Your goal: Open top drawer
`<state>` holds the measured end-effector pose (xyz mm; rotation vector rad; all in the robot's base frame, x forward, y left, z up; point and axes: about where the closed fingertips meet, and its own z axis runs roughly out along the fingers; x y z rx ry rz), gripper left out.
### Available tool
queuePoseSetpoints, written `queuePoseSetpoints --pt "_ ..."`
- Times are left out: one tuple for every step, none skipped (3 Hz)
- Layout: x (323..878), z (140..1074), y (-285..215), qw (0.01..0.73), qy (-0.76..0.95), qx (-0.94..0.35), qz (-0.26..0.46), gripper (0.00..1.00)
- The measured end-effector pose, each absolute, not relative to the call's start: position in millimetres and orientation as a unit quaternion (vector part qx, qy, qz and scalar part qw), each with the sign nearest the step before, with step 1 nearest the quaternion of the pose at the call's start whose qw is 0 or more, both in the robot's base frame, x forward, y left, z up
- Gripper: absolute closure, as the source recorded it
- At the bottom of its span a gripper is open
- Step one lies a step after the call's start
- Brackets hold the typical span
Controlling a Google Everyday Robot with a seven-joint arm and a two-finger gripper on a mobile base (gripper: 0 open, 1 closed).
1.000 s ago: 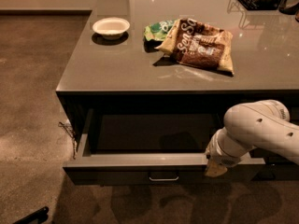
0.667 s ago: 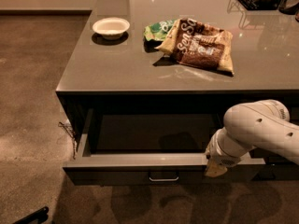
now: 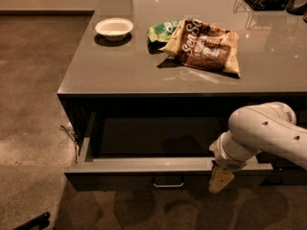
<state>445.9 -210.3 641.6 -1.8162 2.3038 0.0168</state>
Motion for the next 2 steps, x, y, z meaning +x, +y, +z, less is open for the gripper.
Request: queuePoseSetpoints --pt "446 642 -210 0.104 0.781 -0.616 0.006 0.0" --pt "447 652 -219 0.121 0.776 -0.619 0.012 0.0"
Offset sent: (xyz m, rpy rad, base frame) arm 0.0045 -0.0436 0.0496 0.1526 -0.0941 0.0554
